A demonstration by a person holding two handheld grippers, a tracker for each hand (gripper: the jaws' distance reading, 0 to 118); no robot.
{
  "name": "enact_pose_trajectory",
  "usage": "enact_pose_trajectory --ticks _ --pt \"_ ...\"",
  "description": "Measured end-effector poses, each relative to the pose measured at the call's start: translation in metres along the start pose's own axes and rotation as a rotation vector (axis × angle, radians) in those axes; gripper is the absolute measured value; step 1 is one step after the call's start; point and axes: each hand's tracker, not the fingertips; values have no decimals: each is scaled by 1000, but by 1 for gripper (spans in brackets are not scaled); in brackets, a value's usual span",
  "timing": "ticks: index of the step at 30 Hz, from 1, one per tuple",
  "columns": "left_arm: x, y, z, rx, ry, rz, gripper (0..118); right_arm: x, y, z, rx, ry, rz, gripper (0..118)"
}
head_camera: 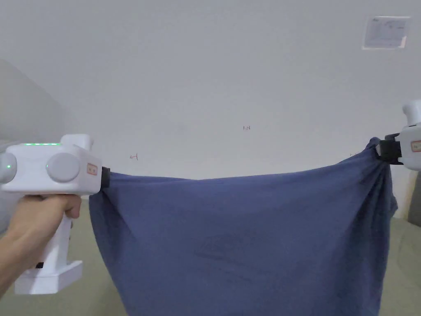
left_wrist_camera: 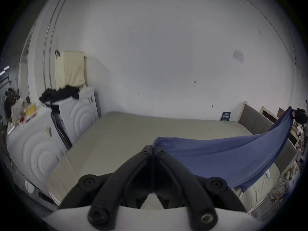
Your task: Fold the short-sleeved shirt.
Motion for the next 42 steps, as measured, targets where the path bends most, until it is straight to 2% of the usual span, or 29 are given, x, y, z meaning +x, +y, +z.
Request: enact_pose_trajectory --ticks 6,9,13,19,26,29,32,38,42 --pt "16 52 2 31 47 -61 0 9 21 2 49 -34 -97 2" --pt "19 66 -2 36 64 -66 0 10 31 -8 58 -41 -106 2" --pt "23 81 -10 46 86 -73 0 10 43 -30 46 -53 -84 2" --pt "33 97 -38 47 98 -89 0 16 55 -70 45 -61 -90 2" --pt "44 123 -87 36 111 -74 0 22 72 -126 36 -80 -98 2" --pt "52 135 -109 39 123 -78 0 17 82 -153 29 -111 -33 2" --pt "57 144 -131 46 147 -91 0 16 92 -178 42 -106 -54 2" --pt "59 154 -176 45 165 -53 0 10 105 -223 47 -128 -38 2" --pt "63 156 -205 51 195 -100 0 8 108 -252 43 -138 -32 2"
